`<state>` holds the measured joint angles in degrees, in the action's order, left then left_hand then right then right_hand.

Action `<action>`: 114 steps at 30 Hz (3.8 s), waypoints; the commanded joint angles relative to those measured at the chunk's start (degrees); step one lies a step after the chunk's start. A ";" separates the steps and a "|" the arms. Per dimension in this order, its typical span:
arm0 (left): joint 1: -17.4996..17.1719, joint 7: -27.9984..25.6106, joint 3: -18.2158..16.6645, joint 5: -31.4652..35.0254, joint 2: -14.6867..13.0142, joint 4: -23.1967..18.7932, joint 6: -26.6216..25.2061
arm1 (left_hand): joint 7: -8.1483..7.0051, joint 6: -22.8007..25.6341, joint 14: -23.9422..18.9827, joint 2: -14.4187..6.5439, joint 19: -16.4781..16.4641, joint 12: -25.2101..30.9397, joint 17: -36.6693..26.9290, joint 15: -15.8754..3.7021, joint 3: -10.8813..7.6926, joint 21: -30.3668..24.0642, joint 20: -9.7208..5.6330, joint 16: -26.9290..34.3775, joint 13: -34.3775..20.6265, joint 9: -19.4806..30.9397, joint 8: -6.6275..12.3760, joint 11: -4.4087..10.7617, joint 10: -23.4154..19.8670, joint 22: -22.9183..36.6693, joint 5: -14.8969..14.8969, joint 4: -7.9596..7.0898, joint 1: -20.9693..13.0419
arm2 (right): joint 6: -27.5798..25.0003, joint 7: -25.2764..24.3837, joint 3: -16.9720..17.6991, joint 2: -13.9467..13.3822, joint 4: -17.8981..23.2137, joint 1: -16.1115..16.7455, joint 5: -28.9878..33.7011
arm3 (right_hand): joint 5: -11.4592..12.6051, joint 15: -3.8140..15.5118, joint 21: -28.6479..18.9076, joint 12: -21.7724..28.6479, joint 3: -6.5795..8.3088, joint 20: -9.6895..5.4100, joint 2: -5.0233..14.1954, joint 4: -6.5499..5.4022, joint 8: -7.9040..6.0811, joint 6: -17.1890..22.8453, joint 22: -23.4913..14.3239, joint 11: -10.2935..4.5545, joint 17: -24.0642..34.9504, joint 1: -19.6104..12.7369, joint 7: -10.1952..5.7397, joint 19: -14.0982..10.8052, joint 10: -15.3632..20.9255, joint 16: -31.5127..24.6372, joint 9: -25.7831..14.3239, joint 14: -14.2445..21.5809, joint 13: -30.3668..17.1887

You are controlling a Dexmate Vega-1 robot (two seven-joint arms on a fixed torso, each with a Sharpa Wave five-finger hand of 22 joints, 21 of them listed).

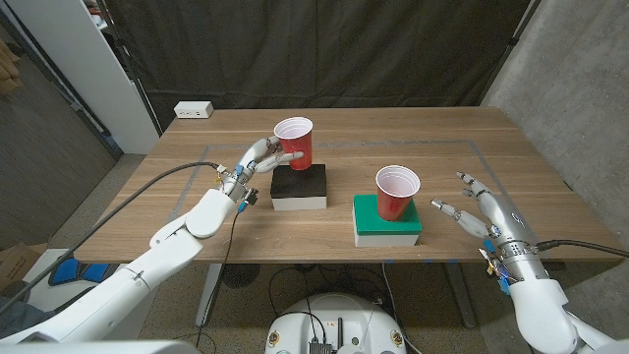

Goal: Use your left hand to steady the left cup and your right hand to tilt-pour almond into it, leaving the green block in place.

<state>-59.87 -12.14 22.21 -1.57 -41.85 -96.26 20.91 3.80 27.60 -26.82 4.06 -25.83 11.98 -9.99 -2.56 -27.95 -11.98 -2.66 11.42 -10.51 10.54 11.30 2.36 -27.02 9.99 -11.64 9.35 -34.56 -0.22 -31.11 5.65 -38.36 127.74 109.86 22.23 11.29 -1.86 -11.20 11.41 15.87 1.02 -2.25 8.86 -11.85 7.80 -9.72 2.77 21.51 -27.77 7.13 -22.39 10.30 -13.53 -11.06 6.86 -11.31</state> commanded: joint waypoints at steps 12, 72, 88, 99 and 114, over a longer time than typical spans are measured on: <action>0.74 -0.08 0.45 -0.31 1.00 0.99 0.70 | -0.09 0.32 -0.23 -0.44 -0.31 -0.28 -0.26 -2.87 0.26 0.02 -1.57 -0.28 -0.35 0.13 -0.19 -0.15 -0.44 0.34 -0.22 0.12 -0.54 | 3.16 3.23 1.30 4.96 2.01 3.54 4.60 | 0.30 -0.06 0.05 0.00 0.10 0.18 -0.07 0.20 0.17 -0.46 -0.30 -0.11 0.06 -0.92 -0.02 0.35 -0.17 0.12 -0.17 -0.12 -0.27; -2.73 -3.32 -1.47 0.83 -0.01 -2.87 -2.88 | -0.15 0.58 0.14 -1.66 -0.05 -0.42 -0.27 -2.35 0.86 0.17 -1.05 -0.39 -0.42 0.20 -0.19 -0.12 -0.44 0.39 -0.49 0.16 -1.53 | 11.82 9.83 -10.23 -2.57 -7.17 -12.96 -1.92 | 0.42 -0.98 0.08 -0.05 -0.74 0.78 -1.09 -0.50 0.36 -1.29 -0.32 0.81 0.08 -0.14 0.62 0.90 -0.88 0.34 -0.19 -0.73 -0.32; -4.31 -4.89 -2.00 1.54 -0.33 -4.56 -4.50 | 0.01 0.55 -0.30 -1.94 -0.31 -0.41 -0.25 -2.53 1.09 0.06 -0.90 -0.25 -0.44 0.22 -0.24 -0.24 -0.60 0.42 -0.54 0.19 -1.83 | 15.19 9.04 -13.40 -4.07 -10.66 -16.82 -3.89 | 0.51 -0.81 -0.10 0.13 -0.88 0.63 -1.19 -0.57 0.14 -0.84 -0.32 0.51 0.09 -0.01 0.68 0.52 -0.51 0.13 -0.19 -0.23 -0.32; -3.97 -4.79 -1.62 1.73 -0.08 -4.35 -4.14 | 0.08 0.60 -0.36 -2.26 -0.35 -0.40 -0.28 -2.39 1.13 0.05 -0.78 -0.23 -0.45 0.23 -0.22 -0.21 -0.68 0.43 -0.59 0.16 -2.01 | 16.34 8.37 -15.86 -4.29 -13.11 -19.26 -4.81 | 0.60 -0.67 -0.18 0.21 -0.91 0.62 -1.19 -0.56 0.11 -0.81 -0.33 0.59 0.09 -0.09 0.53 0.28 -0.31 -0.01 -0.20 0.11 -0.32; -4.18 -5.01 -1.83 1.80 -0.20 -4.86 -4.54 | 0.09 0.63 -0.35 -2.45 -0.38 -0.46 -0.28 -2.30 1.27 0.04 -0.78 -0.26 -0.46 0.25 -0.22 -0.17 -0.59 0.44 -0.61 0.18 -2.19 | 18.77 5.77 -18.36 -4.41 -15.71 -21.08 -5.31 | 0.76 0.13 -0.97 1.24 -0.53 0.19 -0.78 -0.20 -1.14 2.49 -0.35 0.09 0.08 -1.31 0.01 -2.27 2.77 -0.95 -0.27 2.61 -0.38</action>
<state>-63.84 -16.88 20.46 0.13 -42.01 -100.77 16.63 3.80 27.59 -26.82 2.10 -25.82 11.67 -9.99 -2.56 -26.79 -11.99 -2.66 11.20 -10.79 10.54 10.84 2.04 -27.32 10.26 -11.91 9.43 -36.52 15.96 -22.89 -11.03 -42.72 114.03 90.09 17.13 11.70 -2.04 -11.65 11.91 15.27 1.40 -3.16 8.26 -12.22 8.63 -9.72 3.08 21.54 -27.90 7.42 -23.26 11.49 -13.93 -11.05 8.19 -11.37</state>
